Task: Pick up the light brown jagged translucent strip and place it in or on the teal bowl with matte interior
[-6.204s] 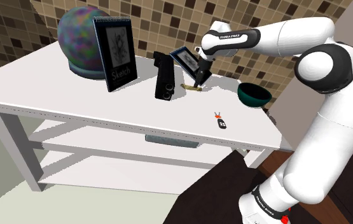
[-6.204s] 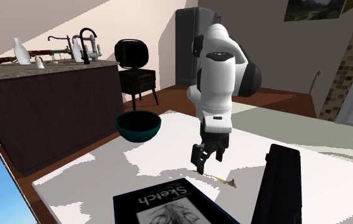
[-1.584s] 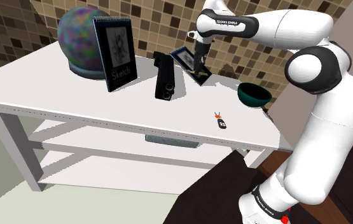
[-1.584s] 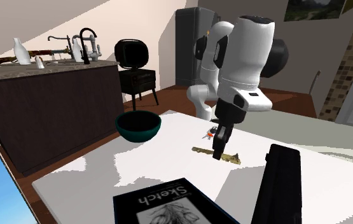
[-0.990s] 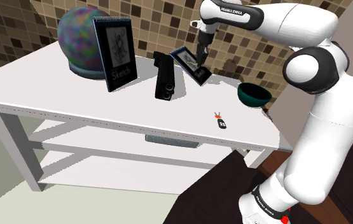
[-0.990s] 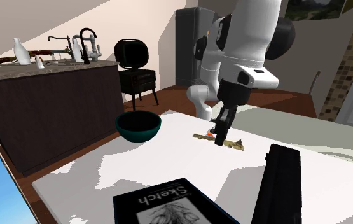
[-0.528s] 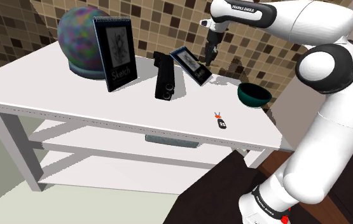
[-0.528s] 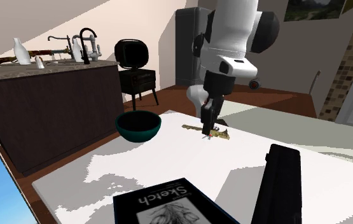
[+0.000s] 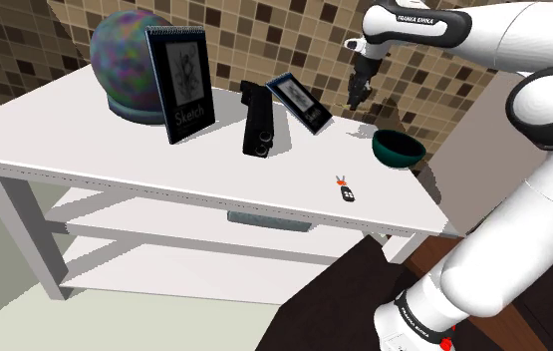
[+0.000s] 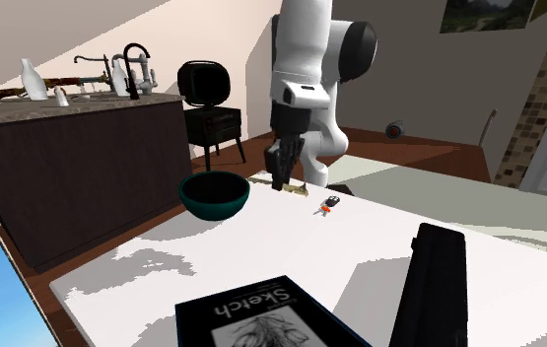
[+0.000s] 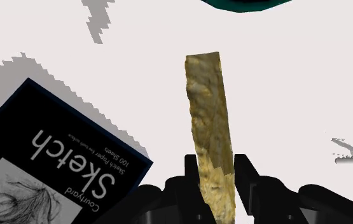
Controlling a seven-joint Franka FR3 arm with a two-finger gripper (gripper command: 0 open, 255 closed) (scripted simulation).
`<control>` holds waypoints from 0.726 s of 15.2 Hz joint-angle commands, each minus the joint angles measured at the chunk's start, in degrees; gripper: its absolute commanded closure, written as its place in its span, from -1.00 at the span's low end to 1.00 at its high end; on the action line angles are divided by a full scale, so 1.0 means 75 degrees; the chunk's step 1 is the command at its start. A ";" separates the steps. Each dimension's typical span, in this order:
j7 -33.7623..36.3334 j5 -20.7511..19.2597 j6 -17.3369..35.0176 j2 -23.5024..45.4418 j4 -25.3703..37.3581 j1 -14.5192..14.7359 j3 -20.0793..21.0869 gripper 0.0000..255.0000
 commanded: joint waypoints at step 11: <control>-0.1763 -0.0376 0.0434 -0.1249 -0.1409 -0.0899 -0.0960 1.00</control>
